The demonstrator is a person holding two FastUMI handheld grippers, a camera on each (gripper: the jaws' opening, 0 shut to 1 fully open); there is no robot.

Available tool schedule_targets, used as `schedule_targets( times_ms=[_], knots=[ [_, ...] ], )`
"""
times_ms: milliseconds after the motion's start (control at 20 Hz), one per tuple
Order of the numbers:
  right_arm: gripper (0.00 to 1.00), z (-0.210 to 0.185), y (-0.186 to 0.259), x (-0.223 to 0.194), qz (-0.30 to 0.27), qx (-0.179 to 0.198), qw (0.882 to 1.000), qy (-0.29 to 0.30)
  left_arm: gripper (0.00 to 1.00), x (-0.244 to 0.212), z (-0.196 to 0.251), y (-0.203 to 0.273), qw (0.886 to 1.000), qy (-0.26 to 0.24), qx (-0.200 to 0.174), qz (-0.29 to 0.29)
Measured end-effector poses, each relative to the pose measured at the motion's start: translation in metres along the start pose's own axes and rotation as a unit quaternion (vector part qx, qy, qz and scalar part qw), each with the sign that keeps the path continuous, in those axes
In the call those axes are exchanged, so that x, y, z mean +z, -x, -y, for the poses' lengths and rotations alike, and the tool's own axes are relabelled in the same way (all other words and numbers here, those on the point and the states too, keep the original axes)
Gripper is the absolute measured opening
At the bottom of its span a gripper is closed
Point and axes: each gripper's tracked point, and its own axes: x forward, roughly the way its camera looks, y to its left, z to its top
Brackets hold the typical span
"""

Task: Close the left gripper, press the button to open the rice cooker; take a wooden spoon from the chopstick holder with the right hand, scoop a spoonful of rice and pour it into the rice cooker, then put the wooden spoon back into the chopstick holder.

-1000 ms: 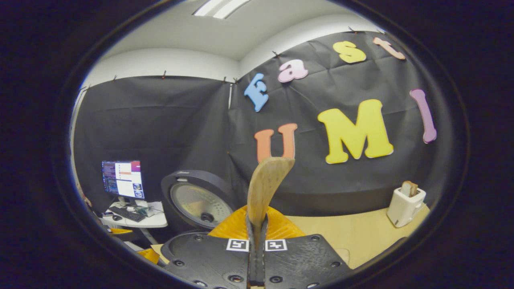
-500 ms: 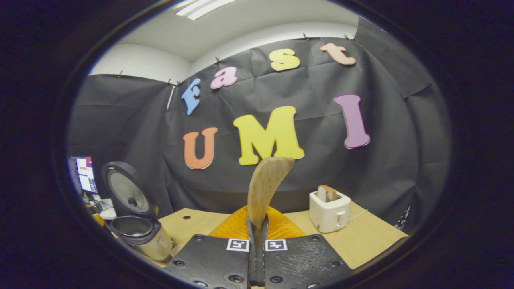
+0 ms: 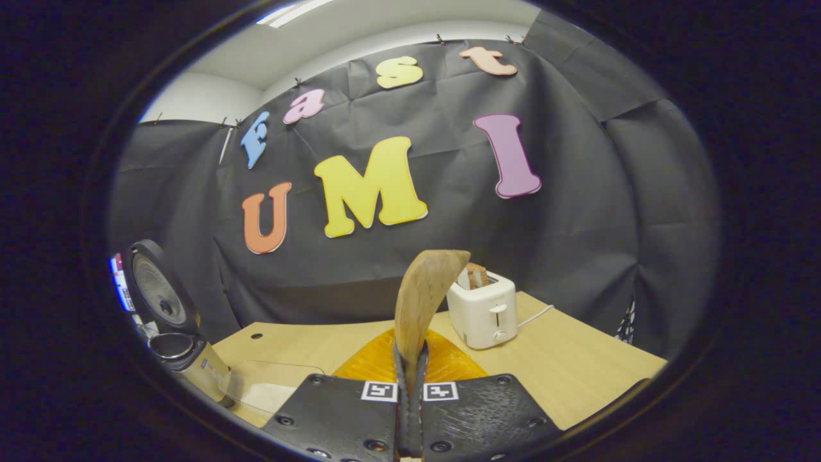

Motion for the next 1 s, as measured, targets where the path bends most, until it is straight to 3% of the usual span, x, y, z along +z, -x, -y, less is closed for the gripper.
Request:
schedule_targets(
  times_ms=[800, 950, 1000],
  knots=[
    [0.03, 0.014, -0.018, -0.078, -0.035, -0.019, 0.999, 0.007, 0.99, 0.001, -0.01, 0.004, 1.0, 0.0, 0.008, -0.002],
    [0.13, 0.014, -0.011, -0.063, -0.013, -0.017, 0.999, 0.025, 0.99, 0.004, -0.013, 0.005, 1.0, 0.001, 0.01, 0.001],
    [0.27, 0.014, -0.009, -0.062, -0.014, -0.014, 0.999, 0.028, 0.99, 0.005, -0.013, 0.006, 1.0, 0.004, 0.011, 0.003]
  ],
)
